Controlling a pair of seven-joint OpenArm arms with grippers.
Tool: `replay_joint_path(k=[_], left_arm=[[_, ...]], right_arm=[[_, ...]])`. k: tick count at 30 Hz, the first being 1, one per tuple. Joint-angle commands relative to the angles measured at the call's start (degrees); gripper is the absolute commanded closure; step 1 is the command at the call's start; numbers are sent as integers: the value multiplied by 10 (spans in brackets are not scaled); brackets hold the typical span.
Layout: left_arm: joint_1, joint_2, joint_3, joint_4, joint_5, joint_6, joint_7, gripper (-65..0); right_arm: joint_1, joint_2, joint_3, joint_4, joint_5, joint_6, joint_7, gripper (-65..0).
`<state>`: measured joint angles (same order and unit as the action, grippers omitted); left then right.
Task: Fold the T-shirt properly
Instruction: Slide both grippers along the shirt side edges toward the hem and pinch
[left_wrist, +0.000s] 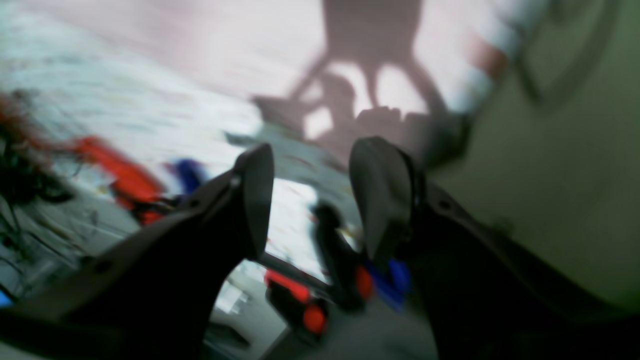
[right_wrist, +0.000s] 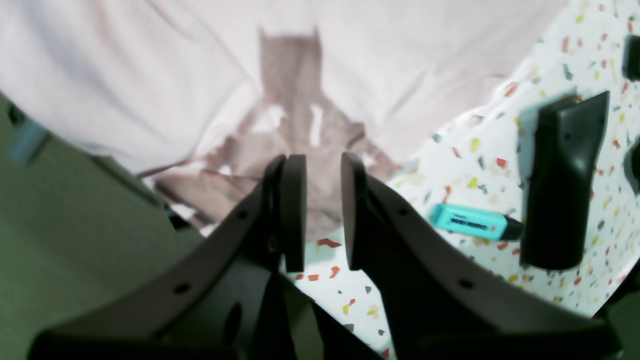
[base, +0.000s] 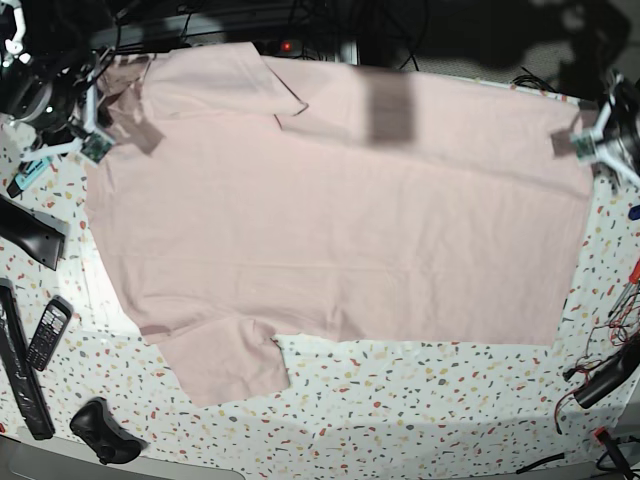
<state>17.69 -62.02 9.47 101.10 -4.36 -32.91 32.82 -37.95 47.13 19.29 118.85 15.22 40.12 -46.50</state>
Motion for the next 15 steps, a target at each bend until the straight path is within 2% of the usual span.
replay_joint_path(k=[1,2,4,6,10,15], left_arm=[[-16,-7,-28,2,-17,9,-13,-277],[-27,3,-52,-4,-41,19,-27,-277],[-52,30,-94,-22,-97,55,-58,-277],[-82,64,-127,-50,-144,70,-76,-277],[-160,131,-146,-146,-207,72,-93,-275],[-268,210,-146,-292,-217,60,-121,-275]], right_arm=[[0,9,16,3,8,-1,14,-121],[2,9,23,0,16,-1,24,-121],[15,0,28,-15,19,-31,33,-121],[41,-19,28,-39,31,-51,50,-121],[114,-72,28,-106,93,-57,69,-121],[203,-131,19,-171,137,-54,66,-121]])
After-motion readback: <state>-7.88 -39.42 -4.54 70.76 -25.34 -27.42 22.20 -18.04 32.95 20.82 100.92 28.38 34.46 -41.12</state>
